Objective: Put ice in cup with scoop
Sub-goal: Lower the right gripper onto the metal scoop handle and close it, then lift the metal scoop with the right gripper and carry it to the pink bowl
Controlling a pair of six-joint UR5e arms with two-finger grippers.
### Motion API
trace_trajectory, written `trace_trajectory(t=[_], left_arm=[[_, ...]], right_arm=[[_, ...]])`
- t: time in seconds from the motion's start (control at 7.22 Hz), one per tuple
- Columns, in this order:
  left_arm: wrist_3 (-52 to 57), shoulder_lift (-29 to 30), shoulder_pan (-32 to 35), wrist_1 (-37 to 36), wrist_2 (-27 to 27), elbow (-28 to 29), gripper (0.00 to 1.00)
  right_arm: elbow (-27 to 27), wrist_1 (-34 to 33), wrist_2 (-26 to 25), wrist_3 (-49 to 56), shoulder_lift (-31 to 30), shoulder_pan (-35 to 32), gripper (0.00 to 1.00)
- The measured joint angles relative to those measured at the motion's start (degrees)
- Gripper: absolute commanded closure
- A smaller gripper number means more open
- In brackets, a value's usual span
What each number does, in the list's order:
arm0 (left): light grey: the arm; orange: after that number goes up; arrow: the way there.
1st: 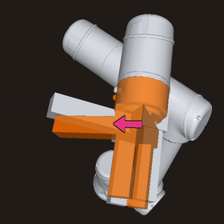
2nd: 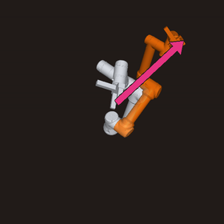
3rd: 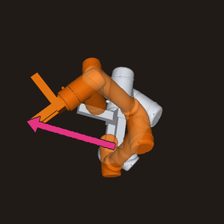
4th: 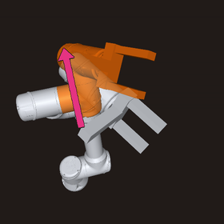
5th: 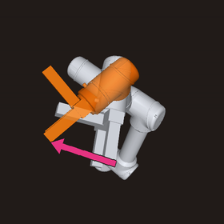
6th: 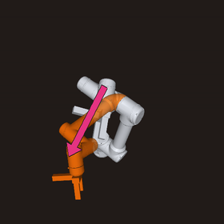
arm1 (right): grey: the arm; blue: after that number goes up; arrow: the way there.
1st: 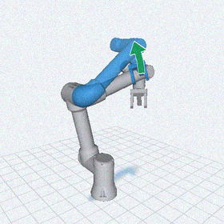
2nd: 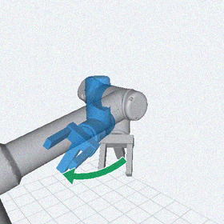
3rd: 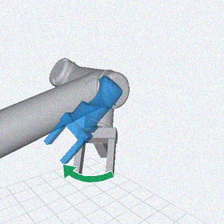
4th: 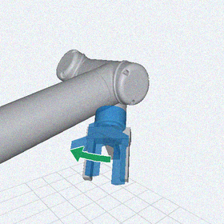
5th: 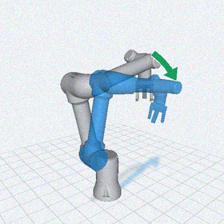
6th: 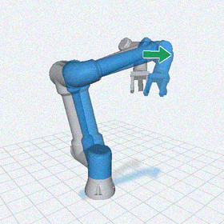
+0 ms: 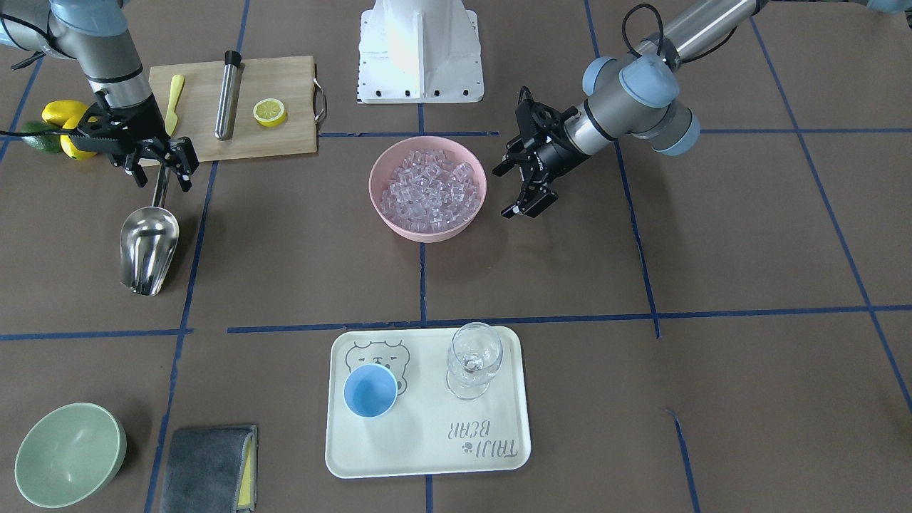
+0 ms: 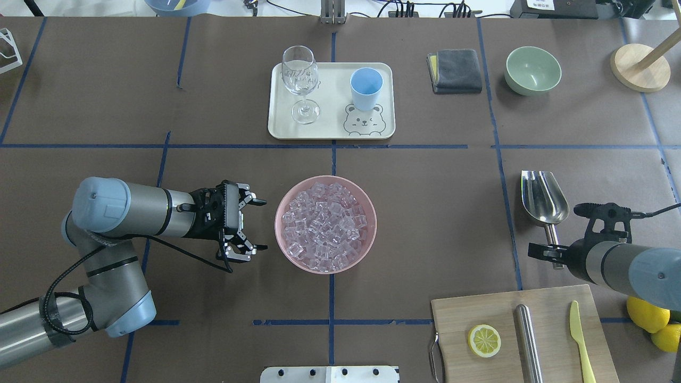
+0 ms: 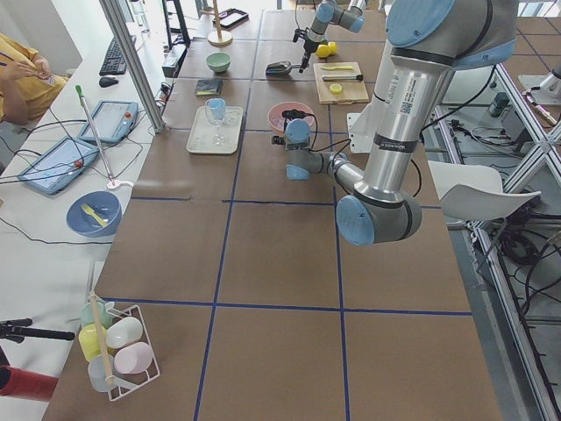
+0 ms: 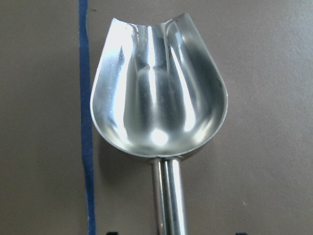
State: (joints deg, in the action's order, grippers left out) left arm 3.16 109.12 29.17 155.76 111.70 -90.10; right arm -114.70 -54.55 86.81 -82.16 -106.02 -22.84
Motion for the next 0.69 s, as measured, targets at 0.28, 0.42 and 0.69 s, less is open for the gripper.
trace_trajectory(t=[0.28,0.42,0.69], left_arm=[[0.0,0.0,0.0,0.0,0.7,-1.0,0.00],[0.0,-0.1,0.1,0.0,1.8,-1.2,0.00],[0.0,-0.2,0.4,0.1,3.0,-1.2,0.00]], right_arm=[[0.6,2.3,-0.1,0.1,0.1,0.2,1.00],[0.5,3.2,-0.3,0.2,0.2,0.2,1.00],[-1.2,3.6,-1.1,0.8,0.1,-0.2,1.00]])
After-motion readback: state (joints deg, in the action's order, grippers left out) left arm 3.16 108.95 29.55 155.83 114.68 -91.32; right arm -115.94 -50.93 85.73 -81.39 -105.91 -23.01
